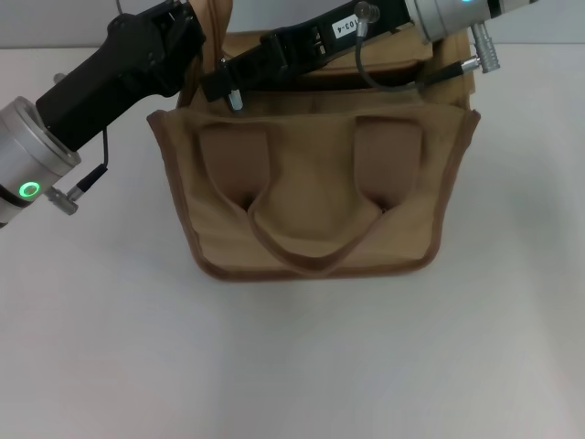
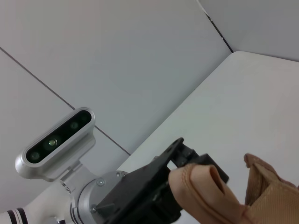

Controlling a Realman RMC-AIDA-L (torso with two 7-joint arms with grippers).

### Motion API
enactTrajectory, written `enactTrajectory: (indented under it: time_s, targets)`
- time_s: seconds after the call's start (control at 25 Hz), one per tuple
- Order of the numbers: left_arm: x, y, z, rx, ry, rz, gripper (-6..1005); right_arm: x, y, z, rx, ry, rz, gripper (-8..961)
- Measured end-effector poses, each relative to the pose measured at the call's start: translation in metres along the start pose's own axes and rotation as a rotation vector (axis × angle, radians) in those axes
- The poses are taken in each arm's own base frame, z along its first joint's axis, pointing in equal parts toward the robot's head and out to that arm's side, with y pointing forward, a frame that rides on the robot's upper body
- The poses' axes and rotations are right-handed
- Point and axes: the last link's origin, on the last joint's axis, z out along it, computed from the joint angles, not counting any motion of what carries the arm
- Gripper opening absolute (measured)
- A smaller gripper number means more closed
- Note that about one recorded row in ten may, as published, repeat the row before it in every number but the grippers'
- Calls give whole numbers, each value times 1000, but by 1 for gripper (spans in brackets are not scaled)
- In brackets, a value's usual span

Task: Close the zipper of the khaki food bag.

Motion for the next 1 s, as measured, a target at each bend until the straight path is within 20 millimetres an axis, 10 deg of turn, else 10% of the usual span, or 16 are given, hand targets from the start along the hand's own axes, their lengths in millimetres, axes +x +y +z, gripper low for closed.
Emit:
enactTrajectory:
  time_s: [1.0]
  targets:
    - [1, 1, -1, -4, 5, -10, 35, 3, -3, 3, 27, 12, -53, 16]
